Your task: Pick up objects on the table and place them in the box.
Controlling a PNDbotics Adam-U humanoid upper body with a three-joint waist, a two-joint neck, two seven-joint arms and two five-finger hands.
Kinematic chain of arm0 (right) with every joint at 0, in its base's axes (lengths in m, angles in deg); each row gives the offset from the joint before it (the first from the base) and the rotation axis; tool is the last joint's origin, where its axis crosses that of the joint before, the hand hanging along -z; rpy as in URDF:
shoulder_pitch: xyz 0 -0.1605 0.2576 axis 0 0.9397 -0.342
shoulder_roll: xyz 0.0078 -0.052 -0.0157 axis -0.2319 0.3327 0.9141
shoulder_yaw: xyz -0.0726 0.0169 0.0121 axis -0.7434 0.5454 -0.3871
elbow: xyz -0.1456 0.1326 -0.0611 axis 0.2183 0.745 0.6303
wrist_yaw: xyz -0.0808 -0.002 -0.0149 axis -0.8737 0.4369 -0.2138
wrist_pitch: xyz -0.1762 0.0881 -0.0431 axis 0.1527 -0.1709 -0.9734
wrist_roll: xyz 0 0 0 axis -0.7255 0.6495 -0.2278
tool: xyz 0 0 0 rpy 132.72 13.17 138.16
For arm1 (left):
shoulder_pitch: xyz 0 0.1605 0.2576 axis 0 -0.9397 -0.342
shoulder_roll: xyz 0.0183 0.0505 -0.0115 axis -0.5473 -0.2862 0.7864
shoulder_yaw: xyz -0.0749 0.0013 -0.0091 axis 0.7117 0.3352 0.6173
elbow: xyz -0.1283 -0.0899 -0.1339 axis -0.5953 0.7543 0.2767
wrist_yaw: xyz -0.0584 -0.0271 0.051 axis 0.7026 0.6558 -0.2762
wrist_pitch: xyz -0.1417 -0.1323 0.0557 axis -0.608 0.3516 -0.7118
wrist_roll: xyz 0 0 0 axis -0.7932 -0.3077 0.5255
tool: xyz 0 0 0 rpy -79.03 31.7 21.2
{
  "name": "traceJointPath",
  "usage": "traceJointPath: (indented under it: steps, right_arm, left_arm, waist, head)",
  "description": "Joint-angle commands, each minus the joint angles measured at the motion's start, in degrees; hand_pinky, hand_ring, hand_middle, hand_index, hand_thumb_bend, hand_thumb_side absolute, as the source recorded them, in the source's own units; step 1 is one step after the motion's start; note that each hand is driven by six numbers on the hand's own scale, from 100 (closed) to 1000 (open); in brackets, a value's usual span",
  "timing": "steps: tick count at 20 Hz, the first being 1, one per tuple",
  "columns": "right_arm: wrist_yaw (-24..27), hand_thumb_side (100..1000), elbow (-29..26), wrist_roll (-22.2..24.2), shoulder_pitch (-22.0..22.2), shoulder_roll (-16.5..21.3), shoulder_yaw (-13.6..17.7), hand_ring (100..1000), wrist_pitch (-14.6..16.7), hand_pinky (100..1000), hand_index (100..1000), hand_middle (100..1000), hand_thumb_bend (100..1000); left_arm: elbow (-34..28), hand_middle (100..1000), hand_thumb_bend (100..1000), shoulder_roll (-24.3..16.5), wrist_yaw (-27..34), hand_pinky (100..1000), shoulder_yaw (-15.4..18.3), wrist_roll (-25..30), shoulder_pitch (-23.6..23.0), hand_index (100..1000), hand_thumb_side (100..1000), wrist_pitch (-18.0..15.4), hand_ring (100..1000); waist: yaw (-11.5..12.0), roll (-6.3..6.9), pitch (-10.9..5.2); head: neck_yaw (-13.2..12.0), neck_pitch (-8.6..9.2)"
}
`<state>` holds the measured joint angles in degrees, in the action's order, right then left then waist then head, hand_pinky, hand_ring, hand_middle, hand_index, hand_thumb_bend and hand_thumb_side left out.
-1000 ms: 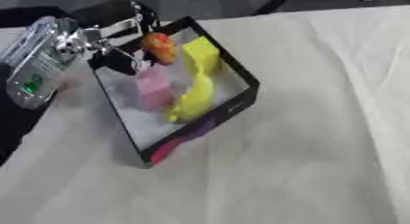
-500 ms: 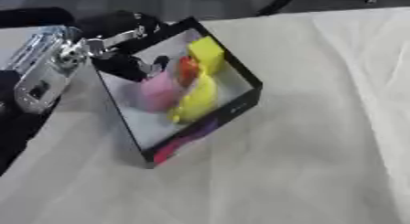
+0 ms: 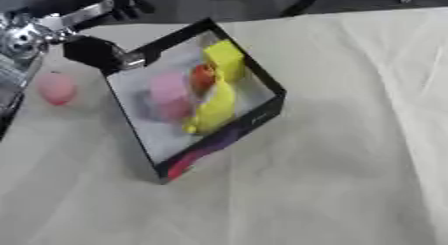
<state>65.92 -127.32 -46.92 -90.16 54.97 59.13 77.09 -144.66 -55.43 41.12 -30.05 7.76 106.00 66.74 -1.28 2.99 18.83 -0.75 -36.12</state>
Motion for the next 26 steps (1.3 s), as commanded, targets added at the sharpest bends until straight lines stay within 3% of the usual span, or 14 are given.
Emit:
traceJointPath:
  steps: [1, 7, 11, 13, 17, 26]
  right_arm:
    - [-0.09, 576, -1.2, -0.35, -0.15, 1.28, 0.86, 698, 0.13, 907, 837, 677, 100]
    - [-0.39, 577, -1.2, -0.68, 0.29, 1.16, 1.11, 698, 0.28, 908, 837, 677, 100]
    - [-0.46, 575, -1.2, -0.72, 0.33, 1.04, 1.08, 698, 0.34, 907, 837, 677, 100]
    - [-0.45, 574, -1.2, -0.74, 0.25, 1.02, 1.09, 698, 0.43, 907, 837, 677, 100]
    - [-0.46, 574, -1.2, -0.74, 0.16, 0.96, 1.06, 698, 0.59, 907, 837, 677, 100]
    - [-0.8, 578, -1.2, -0.82, 0.01, 0.57, 1.07, 698, 0.63, 908, 837, 677, 100]
  left_arm:
    - [-1.37, 872, 369, -5.4, 1.81, 867, 2.86, -0.32, -1.04, 907, 562, 0.9, 867]
    - [0.35, 870, 424, -9.91, 3.07, 876, 5.51, -0.51, -5.72, 918, 509, 1.21, 880]
    - [4.57, 867, 459, -10.34, 1.74, 879, 6.0, 0.74, -6.61, 908, 464, 0.29, 888]
    - [7.03, 868, 465, -10.12, 1.04, 881, 6.01, 1.72, -6.44, 909, 470, -0.67, 892]
    - [11.61, 869, 548, -9.48, 0.11, 881, 5.98, 3.47, -5.7, 916, 571, -2.44, 902]
    - [18.64, 856, 577, -7.43, -3.29, 862, 5.87, 3.28, -3.2, 899, 579, -3.24, 888]
  waist:
    - [0.36, -0.82, -1.77]
    - [1.56, -1.71, -1.48]
    - [1.9, -2.24, -1.39]
    - [1.87, -2.45, -1.37]
    - [1.43, -2.75, -1.16]
    - [0.41, -3.1, 0.03]
  head:
    - [0.47, -0.1]
    - [0.17, 0.38]
    - [-0.68, 0.41]
    - [-1.16, 0.6]
    - [-1.92, 1.14]
    - [-2.64, 2.06]
